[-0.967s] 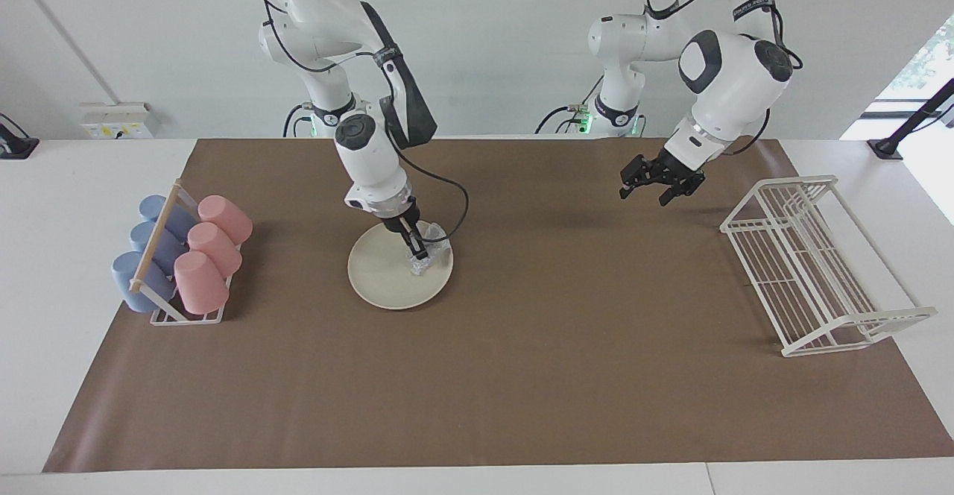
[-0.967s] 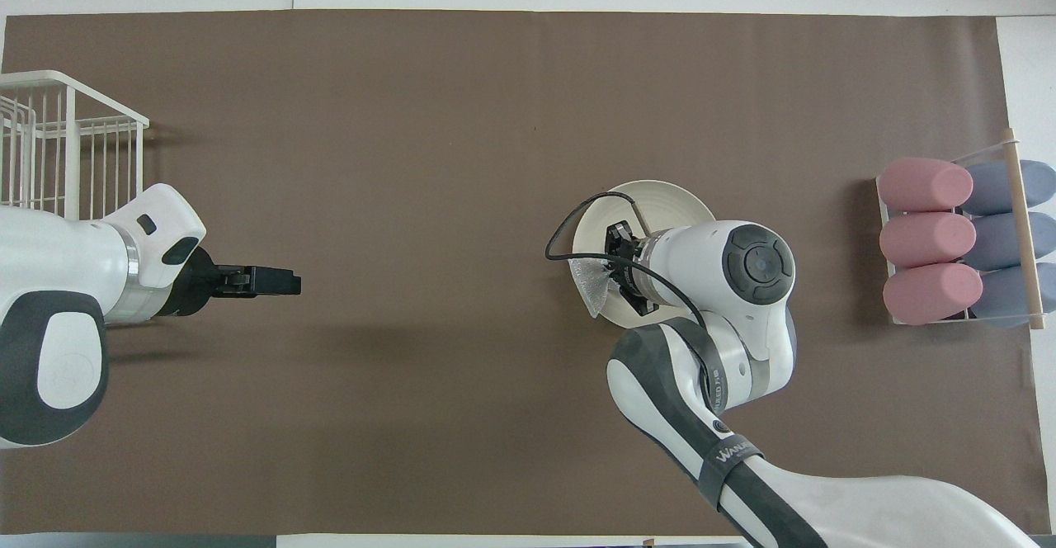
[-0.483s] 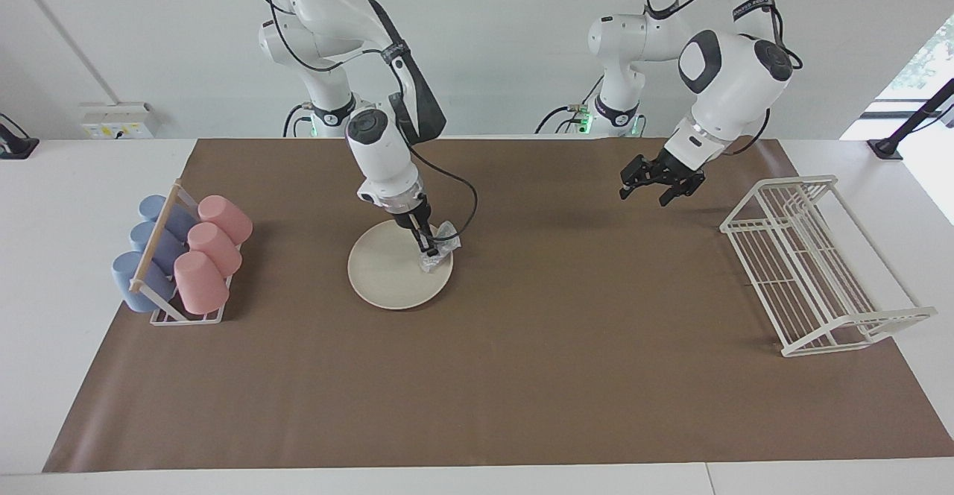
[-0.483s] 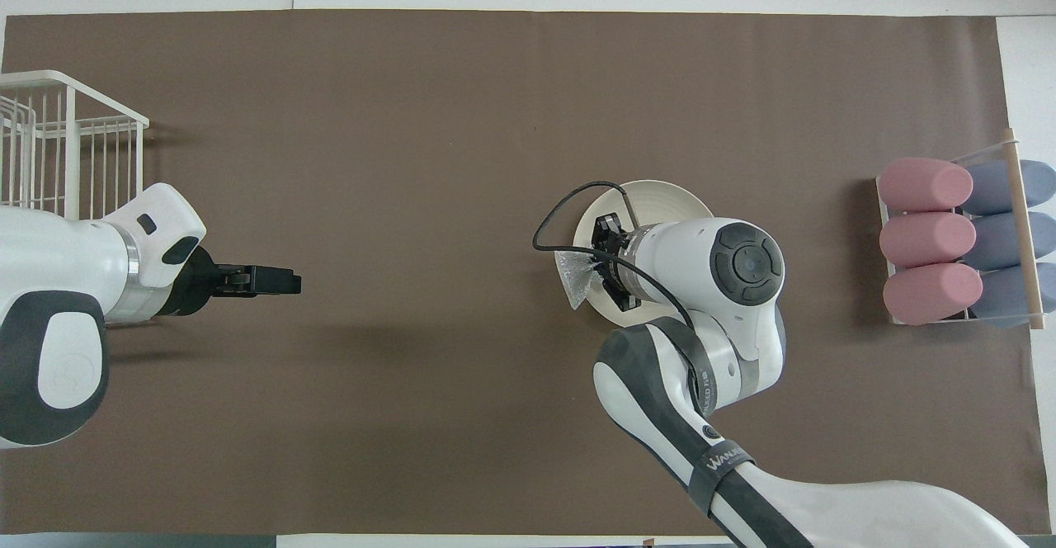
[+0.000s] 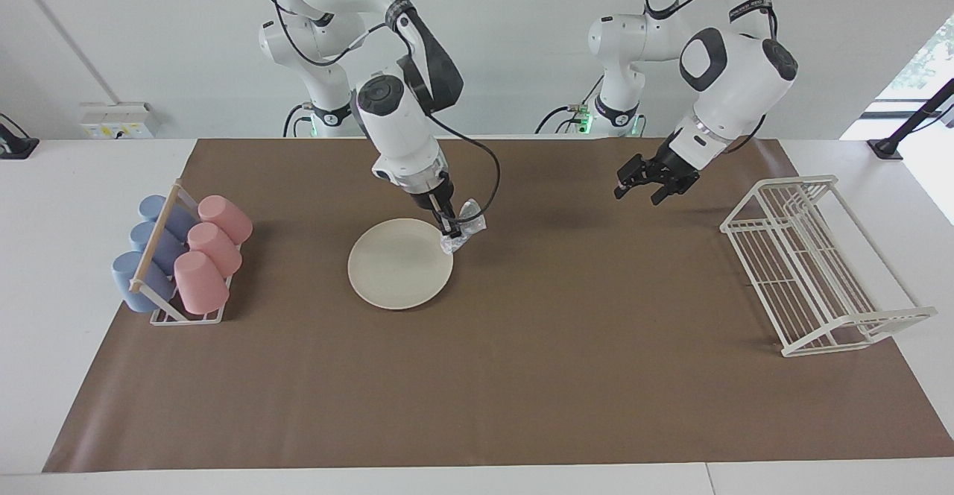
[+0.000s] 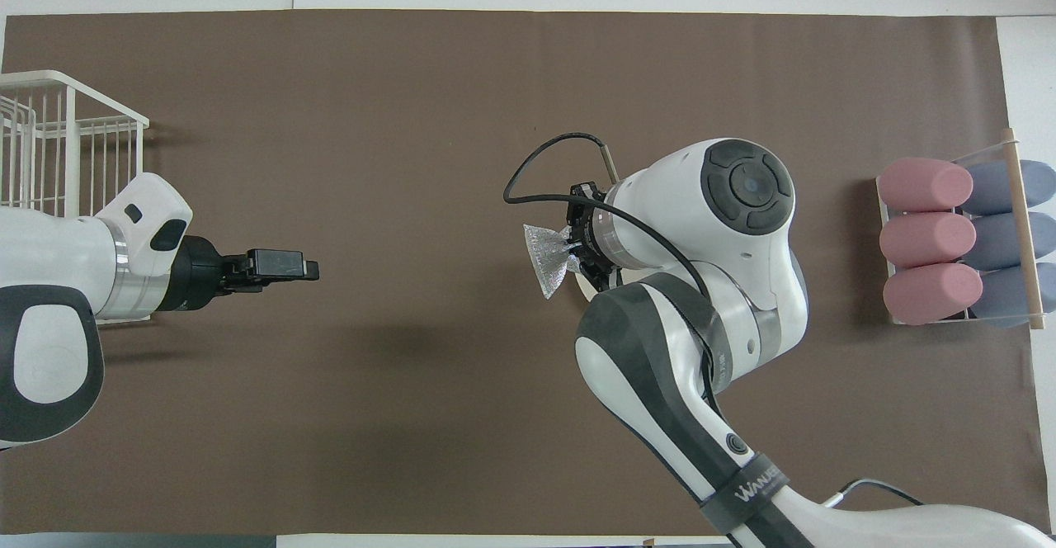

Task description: Wipe plate with sponge

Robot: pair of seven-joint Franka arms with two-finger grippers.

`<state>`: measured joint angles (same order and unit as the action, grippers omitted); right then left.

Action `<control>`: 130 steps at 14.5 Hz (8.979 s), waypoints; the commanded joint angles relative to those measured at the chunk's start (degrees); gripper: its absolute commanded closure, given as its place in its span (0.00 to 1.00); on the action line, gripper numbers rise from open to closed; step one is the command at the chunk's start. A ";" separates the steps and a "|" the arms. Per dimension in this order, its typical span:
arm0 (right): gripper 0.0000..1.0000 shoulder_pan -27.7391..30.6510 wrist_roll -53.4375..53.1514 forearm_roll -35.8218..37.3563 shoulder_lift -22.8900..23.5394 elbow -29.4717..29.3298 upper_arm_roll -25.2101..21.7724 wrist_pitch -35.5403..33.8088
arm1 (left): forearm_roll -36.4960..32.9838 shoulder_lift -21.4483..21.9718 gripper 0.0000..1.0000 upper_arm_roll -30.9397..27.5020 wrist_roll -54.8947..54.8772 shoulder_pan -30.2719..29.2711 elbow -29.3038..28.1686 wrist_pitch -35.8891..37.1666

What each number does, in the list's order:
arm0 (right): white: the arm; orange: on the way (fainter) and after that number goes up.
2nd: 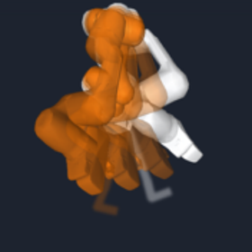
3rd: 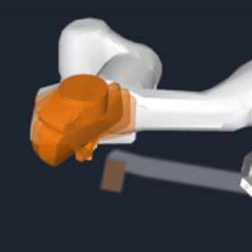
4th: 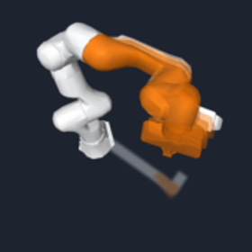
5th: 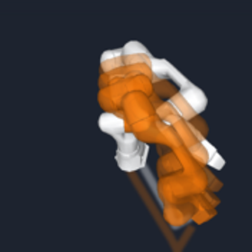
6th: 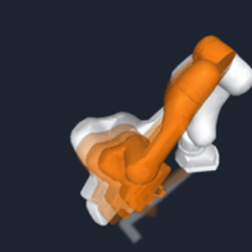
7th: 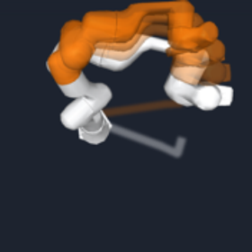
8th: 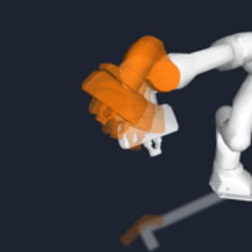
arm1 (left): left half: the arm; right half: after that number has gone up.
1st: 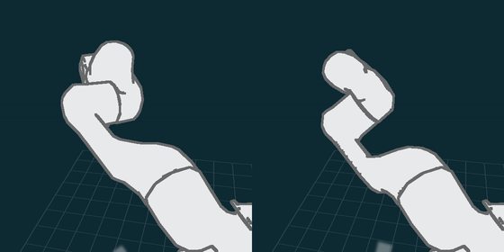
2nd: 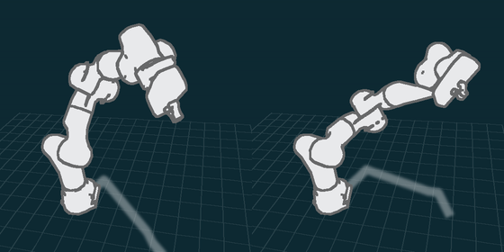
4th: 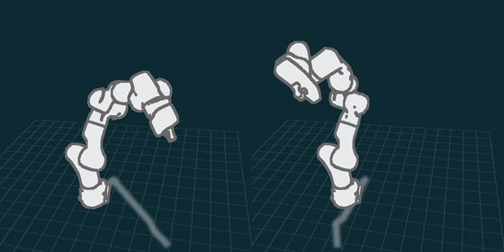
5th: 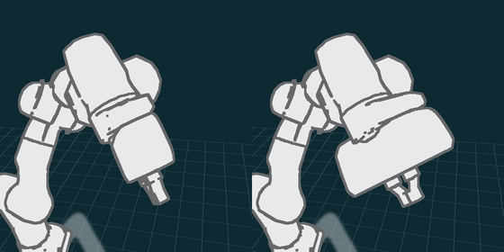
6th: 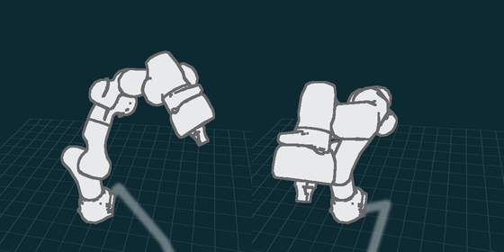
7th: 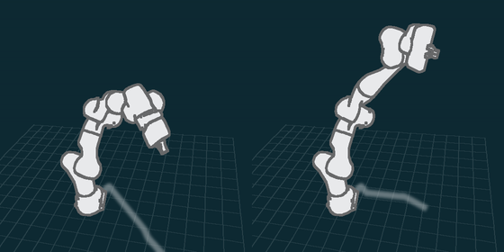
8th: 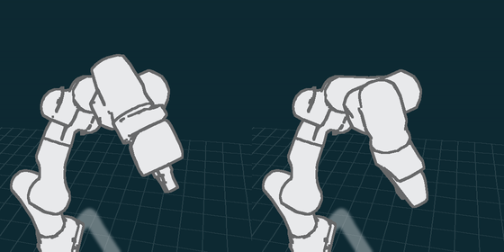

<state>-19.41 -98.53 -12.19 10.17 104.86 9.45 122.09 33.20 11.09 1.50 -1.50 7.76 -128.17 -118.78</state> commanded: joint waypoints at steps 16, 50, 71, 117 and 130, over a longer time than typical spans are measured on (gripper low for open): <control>1.00 -11.00 -20.12 10.96 1.96 -15.30 0.22 -14.60 | 47.48 1.40 0.00 0.34 -22.75 6.73 -3.76 1.90; 0.00 5.76 45.97 10.87 -8.84 -6.42 0.22 -15.57 | 34.70 1.48 1.00 -0.01 -9.77 11.23 -3.50 -2.86; 0.00 17.24 95.80 15.17 -12.54 -7.12 -7.13 -27.96 | -43.71 -9.40 1.00 0.87 26.64 13.07 20.74 26.90; 0.00 18.62 101.52 15.18 -12.63 -8.53 -11.12 -28.66 | -95.78 -34.38 0.00 0.43 41.76 3.49 31.14 24.29; 0.00 18.62 101.52 15.27 -12.63 -8.53 -11.12 -29.10 | -66.02 -27.88 0.00 -0.01 24.45 0.51 44.84 27.80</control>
<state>-1.36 3.20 3.34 -2.34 96.43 -2.04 92.89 -38.68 -17.74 1.30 24.94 8.82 -85.27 -93.08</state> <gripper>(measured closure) 0.000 0.000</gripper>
